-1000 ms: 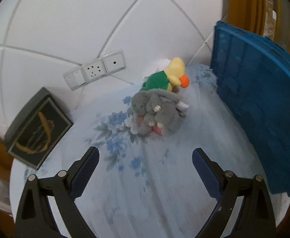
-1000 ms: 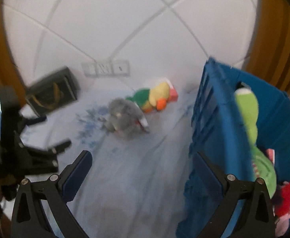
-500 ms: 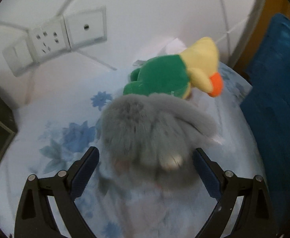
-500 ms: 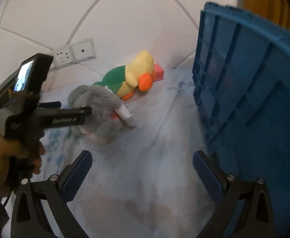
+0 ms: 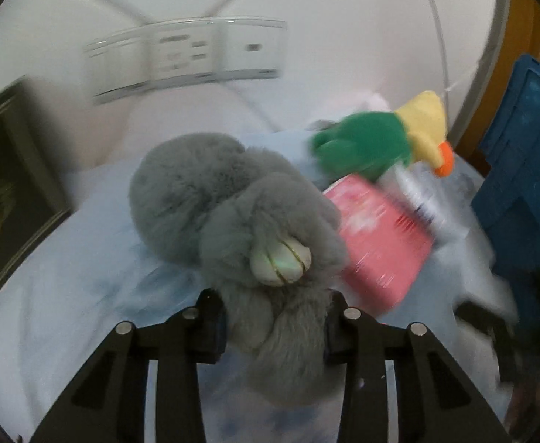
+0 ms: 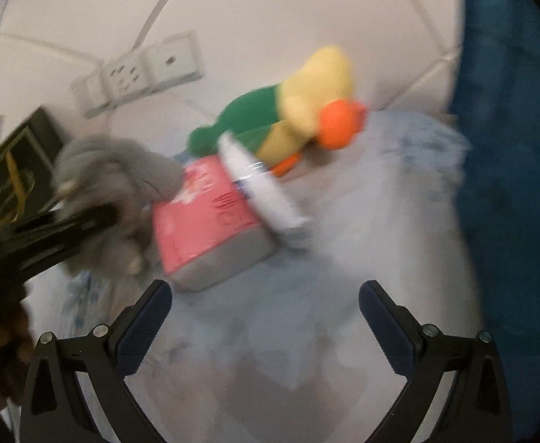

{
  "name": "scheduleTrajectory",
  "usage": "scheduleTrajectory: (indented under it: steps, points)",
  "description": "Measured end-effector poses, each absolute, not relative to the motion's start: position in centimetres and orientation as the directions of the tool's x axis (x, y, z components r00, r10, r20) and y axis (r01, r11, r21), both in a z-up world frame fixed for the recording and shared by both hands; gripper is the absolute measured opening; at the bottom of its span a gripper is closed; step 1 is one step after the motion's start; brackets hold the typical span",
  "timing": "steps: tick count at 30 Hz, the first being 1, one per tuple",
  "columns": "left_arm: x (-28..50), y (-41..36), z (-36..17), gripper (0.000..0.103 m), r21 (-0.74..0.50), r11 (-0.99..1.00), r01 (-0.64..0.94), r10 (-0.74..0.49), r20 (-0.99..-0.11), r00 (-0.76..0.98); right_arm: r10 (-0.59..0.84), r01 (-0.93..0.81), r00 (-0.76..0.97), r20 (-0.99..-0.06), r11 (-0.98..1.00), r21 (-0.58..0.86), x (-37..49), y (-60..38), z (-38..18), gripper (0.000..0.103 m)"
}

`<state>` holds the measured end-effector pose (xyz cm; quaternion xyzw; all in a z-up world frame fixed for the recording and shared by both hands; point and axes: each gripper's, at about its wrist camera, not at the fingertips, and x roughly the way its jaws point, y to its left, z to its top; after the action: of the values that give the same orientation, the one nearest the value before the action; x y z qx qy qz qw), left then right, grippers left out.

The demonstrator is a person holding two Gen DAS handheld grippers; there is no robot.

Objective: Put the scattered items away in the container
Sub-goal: 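Grasp the grey bunny plush with the left tool while the right tool grasps the pink tissue pack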

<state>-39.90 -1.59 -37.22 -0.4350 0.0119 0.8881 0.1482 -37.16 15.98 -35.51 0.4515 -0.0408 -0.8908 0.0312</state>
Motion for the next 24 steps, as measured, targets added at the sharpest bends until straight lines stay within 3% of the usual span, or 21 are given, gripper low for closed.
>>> scheduleTrajectory:
  steps: [10,24]
  points:
    - [-35.0,-6.4,-39.2,0.035,-0.048,-0.967,-0.248,0.192,-0.778,-0.598,-0.074,0.158,-0.551,-0.831,-0.987,-0.017,-45.0,11.5,-40.4,0.103]
    - [-31.6,-8.0,-38.9,0.035,-0.094,-0.966,-0.242,0.229,-0.747,-0.624,-0.058,0.358,-0.539,-0.841,-0.919,-0.167,-50.4,7.4,-41.1,0.101]
